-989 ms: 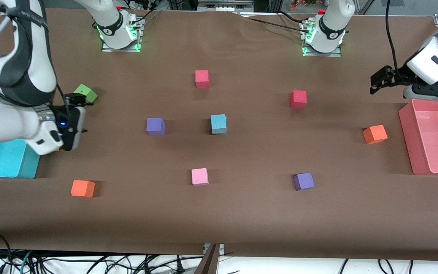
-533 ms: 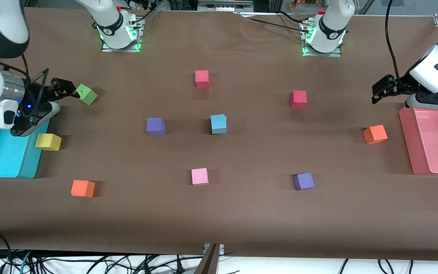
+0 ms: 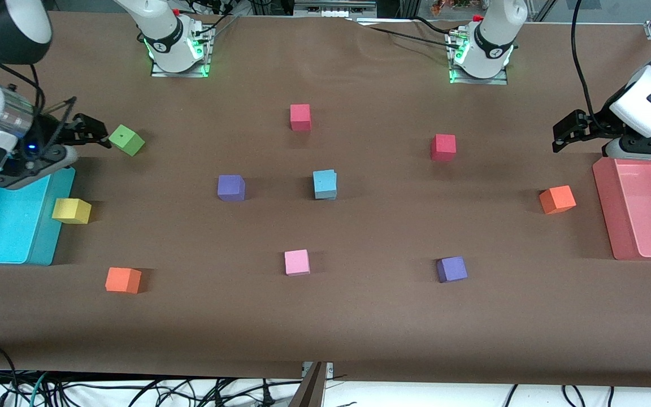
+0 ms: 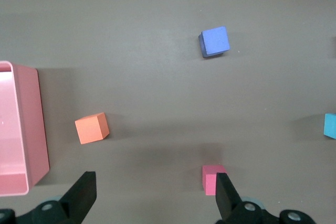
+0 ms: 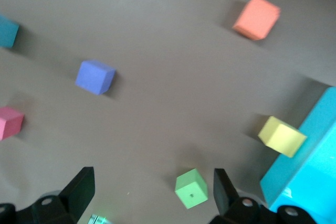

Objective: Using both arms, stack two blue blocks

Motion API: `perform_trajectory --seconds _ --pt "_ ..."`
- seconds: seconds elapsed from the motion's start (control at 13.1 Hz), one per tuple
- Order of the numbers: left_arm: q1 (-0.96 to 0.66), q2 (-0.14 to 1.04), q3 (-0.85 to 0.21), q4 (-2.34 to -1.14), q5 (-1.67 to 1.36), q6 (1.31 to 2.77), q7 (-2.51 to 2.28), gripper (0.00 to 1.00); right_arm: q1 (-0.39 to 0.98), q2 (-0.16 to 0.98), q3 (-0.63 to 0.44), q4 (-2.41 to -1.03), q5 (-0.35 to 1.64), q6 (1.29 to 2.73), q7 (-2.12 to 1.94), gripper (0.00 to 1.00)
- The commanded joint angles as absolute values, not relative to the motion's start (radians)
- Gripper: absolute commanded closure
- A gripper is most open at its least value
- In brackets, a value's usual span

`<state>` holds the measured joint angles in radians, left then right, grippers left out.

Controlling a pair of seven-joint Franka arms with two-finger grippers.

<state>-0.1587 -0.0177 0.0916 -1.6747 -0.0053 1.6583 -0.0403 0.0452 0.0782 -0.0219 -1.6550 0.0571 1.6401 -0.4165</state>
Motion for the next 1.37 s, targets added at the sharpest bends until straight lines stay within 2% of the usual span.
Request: perform_trajectory --seconds 0.0,0.23,0.46,0.53,1.29 --pt "-0.152 -0.005 0.094 -1.626 -0.023 1.626 -0.066 0.0 -0.033 0.029 0.003 -1.687 0.041 1.67 -0.4 0.0" --pt "-0.152 0.006 0.097 -1.618 -0.023 1.611 -0.06 0.0 -0.074 -0.011 0.002 -1.683 0.043 1.675 -0.299 0.0" --pt "-0.164 0.006 0.075 -1.606 -0.026 1.586 -0.066 0.0 -0.075 -0.044 0.011 -1.68 -0.03 1.57 -0.119 0.0" --pt "-0.164 0.008 0.075 -1.603 -0.031 1.588 -0.064 0.0 -0.077 -0.049 0.044 -1.678 -0.061 1.559 -0.059 0.0" --pt "-0.149 0.054 0.081 -1.552 -0.026 1.591 -0.058 0.0 -0.092 -0.028 0.046 -1.675 0.012 1.601 -0.026 0.0"
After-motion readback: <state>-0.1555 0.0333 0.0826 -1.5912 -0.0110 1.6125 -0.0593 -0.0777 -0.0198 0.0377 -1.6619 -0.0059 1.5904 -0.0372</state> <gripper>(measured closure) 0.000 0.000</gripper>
